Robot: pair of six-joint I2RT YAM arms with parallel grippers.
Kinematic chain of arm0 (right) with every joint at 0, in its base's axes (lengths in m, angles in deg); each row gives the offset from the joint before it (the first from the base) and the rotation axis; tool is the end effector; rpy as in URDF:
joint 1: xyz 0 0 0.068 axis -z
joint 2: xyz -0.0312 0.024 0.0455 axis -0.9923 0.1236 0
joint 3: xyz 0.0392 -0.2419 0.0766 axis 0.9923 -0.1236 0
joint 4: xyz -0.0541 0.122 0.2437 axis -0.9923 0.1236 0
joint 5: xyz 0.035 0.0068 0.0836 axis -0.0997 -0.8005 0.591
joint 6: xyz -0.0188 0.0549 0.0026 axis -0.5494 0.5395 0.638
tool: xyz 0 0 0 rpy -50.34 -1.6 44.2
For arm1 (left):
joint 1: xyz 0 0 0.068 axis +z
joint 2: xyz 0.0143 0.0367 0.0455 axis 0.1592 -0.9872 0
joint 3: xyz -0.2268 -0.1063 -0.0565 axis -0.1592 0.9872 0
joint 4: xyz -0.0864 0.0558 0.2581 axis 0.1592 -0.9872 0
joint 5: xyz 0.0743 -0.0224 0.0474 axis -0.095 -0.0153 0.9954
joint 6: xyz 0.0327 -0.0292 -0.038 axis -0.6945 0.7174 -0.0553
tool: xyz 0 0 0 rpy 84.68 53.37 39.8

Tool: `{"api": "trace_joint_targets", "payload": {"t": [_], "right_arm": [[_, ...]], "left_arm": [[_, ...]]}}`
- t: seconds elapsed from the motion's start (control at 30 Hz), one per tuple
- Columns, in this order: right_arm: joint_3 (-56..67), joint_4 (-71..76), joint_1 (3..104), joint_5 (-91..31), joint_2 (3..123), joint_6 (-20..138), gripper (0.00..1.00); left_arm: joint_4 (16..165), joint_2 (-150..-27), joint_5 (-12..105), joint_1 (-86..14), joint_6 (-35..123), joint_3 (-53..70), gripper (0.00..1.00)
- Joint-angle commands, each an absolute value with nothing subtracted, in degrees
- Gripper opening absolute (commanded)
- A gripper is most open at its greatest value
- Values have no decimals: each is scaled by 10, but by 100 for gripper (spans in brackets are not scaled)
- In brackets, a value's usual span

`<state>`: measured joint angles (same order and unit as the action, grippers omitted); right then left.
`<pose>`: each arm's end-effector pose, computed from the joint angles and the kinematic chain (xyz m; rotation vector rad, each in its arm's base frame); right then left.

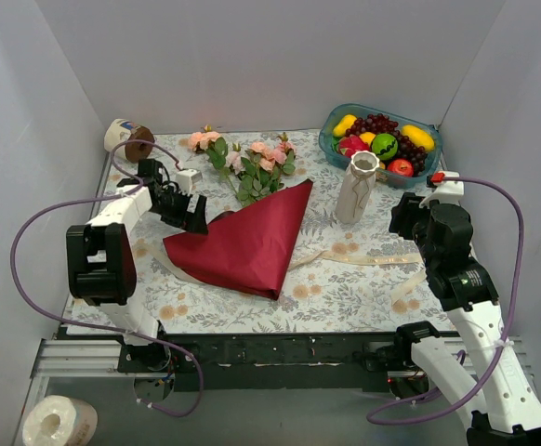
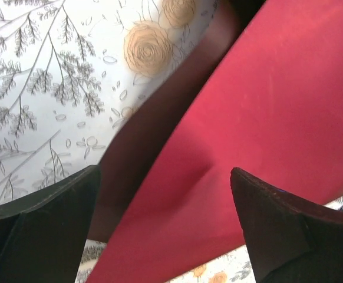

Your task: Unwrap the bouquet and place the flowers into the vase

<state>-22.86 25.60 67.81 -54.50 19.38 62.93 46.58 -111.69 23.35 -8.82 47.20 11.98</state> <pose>0.1792 0.0359 0.3396 0.1379 1.8007 0.0549 0.3483 -0.0197 0.1749 -0.2496 2.7702 -0.8383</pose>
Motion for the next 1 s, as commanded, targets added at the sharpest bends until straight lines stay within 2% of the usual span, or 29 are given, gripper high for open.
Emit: {"api": "trace_joint_targets", "payload": {"t": [0.0, 0.27, 0.43, 0.77, 0.97], "right_arm": [[-209, 237, 673, -556, 181, 627, 62], [-212, 235, 673, -557, 177, 627, 61], [-210, 236, 673, -555, 177, 628, 62], [-211, 236, 670, -547, 170, 627, 61], [-214, 236, 670, -549, 170, 627, 61]], "left_arm": [[417, -1054, 192, -59, 412, 137, 90], [339, -1049, 145, -22, 348, 138, 79], [342, -1051, 150, -19, 346, 147, 79], [440, -1030, 215, -14, 400, 171, 81], [420, -1029, 196, -13, 389, 172, 79]]}}
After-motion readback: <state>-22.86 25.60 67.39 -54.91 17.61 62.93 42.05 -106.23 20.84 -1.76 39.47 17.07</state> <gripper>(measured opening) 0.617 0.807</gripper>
